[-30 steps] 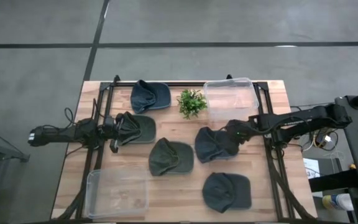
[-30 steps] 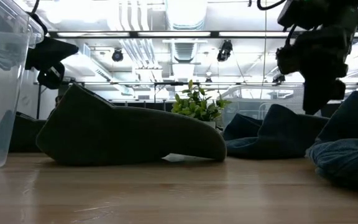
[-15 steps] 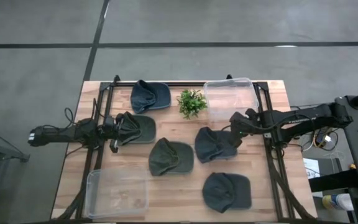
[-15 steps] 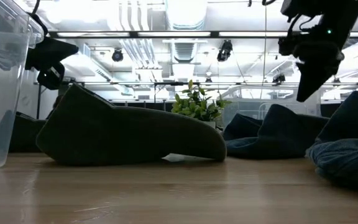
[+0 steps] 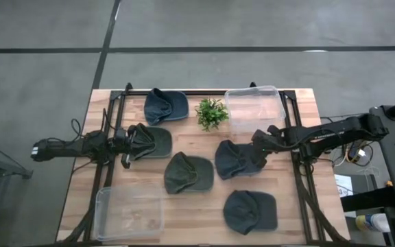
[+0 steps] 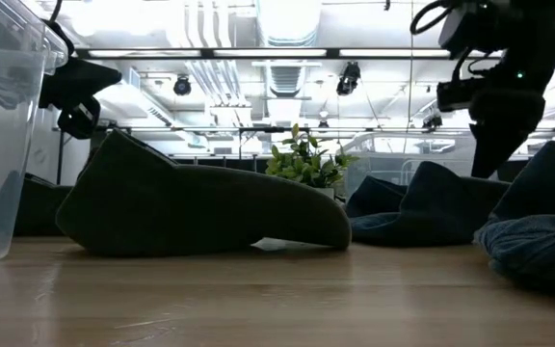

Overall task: Pick & Place hat
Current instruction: Put the middle blue cap into the top transparent bin

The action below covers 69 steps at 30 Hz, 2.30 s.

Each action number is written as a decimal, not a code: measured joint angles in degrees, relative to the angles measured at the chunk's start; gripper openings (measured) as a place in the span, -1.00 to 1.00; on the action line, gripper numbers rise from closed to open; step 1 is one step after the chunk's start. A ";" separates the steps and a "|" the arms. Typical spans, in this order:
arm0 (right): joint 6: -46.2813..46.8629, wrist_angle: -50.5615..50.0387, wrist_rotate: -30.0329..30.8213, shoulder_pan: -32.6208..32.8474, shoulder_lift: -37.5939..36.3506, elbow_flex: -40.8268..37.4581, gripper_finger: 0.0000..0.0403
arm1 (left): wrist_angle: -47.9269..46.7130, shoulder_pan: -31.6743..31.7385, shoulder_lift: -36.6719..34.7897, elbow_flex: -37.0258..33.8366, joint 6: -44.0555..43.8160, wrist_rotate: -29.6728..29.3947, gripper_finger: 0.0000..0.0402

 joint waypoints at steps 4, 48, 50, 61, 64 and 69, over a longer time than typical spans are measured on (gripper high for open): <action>-1.19 0.53 0.71 -0.02 0.00 -1.65 -0.39 | 0.00 0.00 0.00 0.00 0.00 0.02 -1.00; 5.23 8.88 -16.42 -1.89 -8.13 -3.92 -0.36 | 0.00 0.00 0.00 0.00 -5.12 -0.12 -1.00; 4.99 8.20 -16.35 -2.16 -7.73 -4.68 -0.36 | -0.01 0.00 0.00 0.00 -6.43 -0.26 -1.00; 3.89 12.61 -18.14 -2.26 -7.75 -8.07 -0.29 | -0.03 0.00 0.00 0.00 -7.85 -0.28 -1.00; 3.17 13.81 -18.91 -2.27 -7.49 -8.19 -0.25 | -0.01 0.00 0.00 0.00 -7.54 -0.28 -1.00; 3.08 17.42 -21.67 -2.69 -6.08 -11.30 -0.17 | -0.01 0.00 0.00 0.00 -7.52 -0.36 -1.00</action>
